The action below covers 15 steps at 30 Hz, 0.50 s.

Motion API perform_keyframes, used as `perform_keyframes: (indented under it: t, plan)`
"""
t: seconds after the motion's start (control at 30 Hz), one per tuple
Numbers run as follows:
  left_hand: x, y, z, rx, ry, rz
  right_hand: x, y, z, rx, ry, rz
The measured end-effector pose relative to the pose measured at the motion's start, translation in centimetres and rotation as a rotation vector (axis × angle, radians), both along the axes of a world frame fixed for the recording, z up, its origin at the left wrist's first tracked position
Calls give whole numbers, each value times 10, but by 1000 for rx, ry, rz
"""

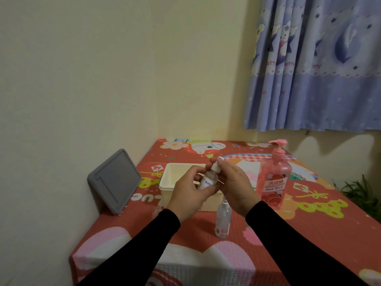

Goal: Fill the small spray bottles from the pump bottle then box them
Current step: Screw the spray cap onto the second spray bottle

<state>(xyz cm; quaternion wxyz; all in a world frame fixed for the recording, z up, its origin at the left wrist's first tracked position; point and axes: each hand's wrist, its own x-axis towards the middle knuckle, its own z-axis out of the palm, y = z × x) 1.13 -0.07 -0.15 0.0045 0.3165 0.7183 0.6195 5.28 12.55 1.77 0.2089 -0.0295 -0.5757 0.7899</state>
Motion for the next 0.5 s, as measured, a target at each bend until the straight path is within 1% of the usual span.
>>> perform_keyframes:
  t: [0.13,0.3,0.43,0.5]
  plan:
    - [-3,-1,0,-19,2,16,3,4,-2,42,-8,0]
    - [-4,-1,-3,-47,26,22,5,4,-7,135,-31,-62]
    - [-3,1,-2,-38,33,-6,3,2,-5,146,-53,-77]
    - [-3,2,-1,-38,32,-10,1,0,-3,102,-42,-65]
